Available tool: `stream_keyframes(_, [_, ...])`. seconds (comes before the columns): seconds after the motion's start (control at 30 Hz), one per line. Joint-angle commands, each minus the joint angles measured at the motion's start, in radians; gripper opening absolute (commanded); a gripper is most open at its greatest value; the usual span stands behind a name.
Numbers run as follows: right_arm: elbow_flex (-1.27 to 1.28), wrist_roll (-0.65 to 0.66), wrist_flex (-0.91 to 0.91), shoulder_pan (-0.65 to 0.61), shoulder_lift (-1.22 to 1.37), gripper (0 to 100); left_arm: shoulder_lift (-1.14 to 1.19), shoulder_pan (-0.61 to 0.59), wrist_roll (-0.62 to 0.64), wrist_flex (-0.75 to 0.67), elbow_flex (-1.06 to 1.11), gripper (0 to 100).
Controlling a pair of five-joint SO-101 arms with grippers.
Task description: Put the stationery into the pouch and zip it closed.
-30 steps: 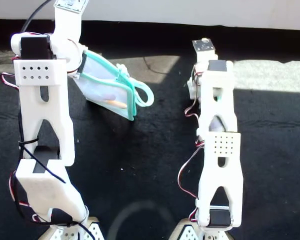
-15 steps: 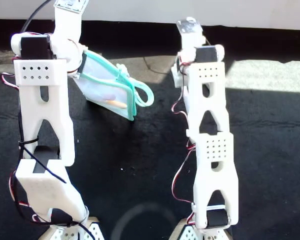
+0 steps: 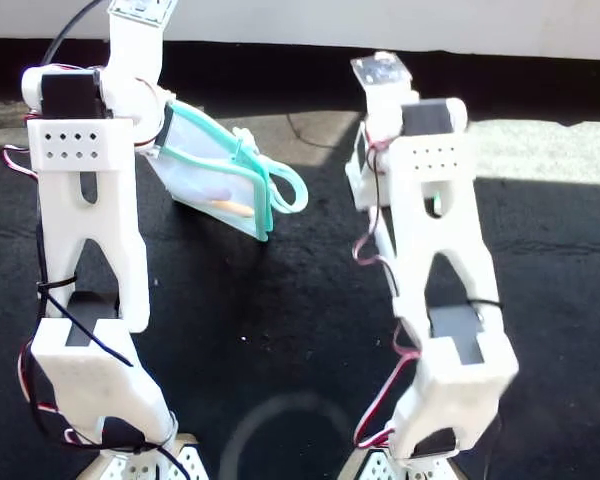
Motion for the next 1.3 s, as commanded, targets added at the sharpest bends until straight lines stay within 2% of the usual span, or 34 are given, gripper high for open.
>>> stream_keyframes(0.0, [0.406,-0.005,-0.228,0.035,-0.150,0.5,0.016,-0.004,-0.009,-0.005,-0.001,1])
stream_keyframes(0.17, [0.862,-0.003,-0.634,0.094,-0.222,0.5,0.016,-0.004,-0.009,-0.005,-0.001,1])
stream_keyframes(0.3, [0.963,0.043,-0.716,0.105,-0.213,1.1,0.016,-0.004,-0.009,-0.005,-0.001,1])
stream_keyframes(0.37, [0.960,0.063,-0.687,0.105,-0.194,3.6,0.016,-0.004,-0.009,-0.005,-0.001,1])
stream_keyframes(0.5, [0.891,0.066,-0.605,0.102,-0.153,19.0,0.016,-0.004,-0.009,-0.005,-0.002,1])
stream_keyframes(0.57, [0.820,0.066,-0.559,0.093,-0.122,23.0,0.016,-0.004,-0.009,-0.005,-0.004,1])
stream_keyframes(0.97, [0.197,0.068,-0.174,0.047,0.302,23.0,0.015,-0.004,-0.009,-0.003,-0.004,1])
stream_keyframes(1.27, [-0.025,0.068,-0.099,0.042,0.410,20.1,0.015,-0.004,-0.009,-0.003,-0.004,1])
